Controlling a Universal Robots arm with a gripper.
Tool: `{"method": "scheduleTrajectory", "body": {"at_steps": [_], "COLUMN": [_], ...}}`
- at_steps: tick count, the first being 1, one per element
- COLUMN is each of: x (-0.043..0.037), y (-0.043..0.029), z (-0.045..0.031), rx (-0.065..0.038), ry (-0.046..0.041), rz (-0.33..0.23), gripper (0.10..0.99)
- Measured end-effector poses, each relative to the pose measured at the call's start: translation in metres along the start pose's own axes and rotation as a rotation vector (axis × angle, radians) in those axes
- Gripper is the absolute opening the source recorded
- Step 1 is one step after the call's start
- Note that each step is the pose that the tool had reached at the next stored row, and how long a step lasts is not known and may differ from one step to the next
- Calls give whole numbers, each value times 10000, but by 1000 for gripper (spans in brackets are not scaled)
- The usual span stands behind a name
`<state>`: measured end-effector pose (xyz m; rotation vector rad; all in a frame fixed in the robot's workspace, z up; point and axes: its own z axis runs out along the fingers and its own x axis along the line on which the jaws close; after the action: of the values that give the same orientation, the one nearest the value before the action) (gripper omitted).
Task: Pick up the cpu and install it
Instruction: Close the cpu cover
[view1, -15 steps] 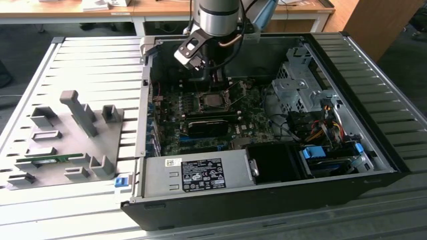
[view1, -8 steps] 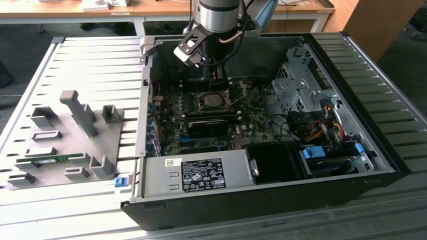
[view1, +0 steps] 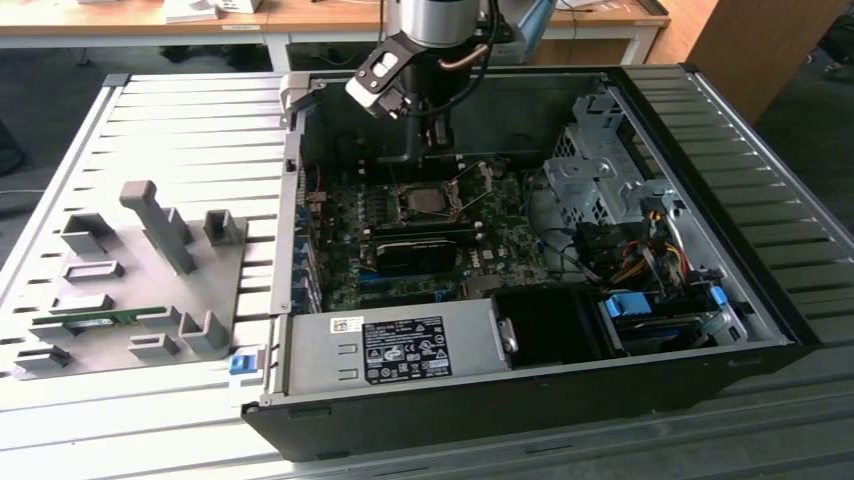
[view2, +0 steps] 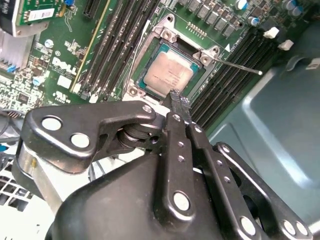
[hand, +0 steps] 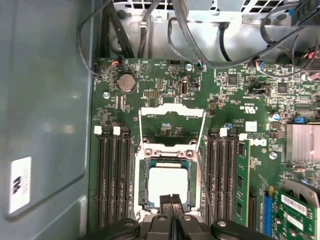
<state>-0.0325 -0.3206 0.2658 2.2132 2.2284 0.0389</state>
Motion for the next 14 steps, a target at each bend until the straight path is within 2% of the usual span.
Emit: {"method": "scheduleTrajectory", "body": {"at_steps": [4,14], "x": [7,-34], "y": [2,11], "z": [-89,-93], "rx": [-1,-1], "ry": [-4,-8], "rz": [-1,-5], "gripper": [106,106]}}
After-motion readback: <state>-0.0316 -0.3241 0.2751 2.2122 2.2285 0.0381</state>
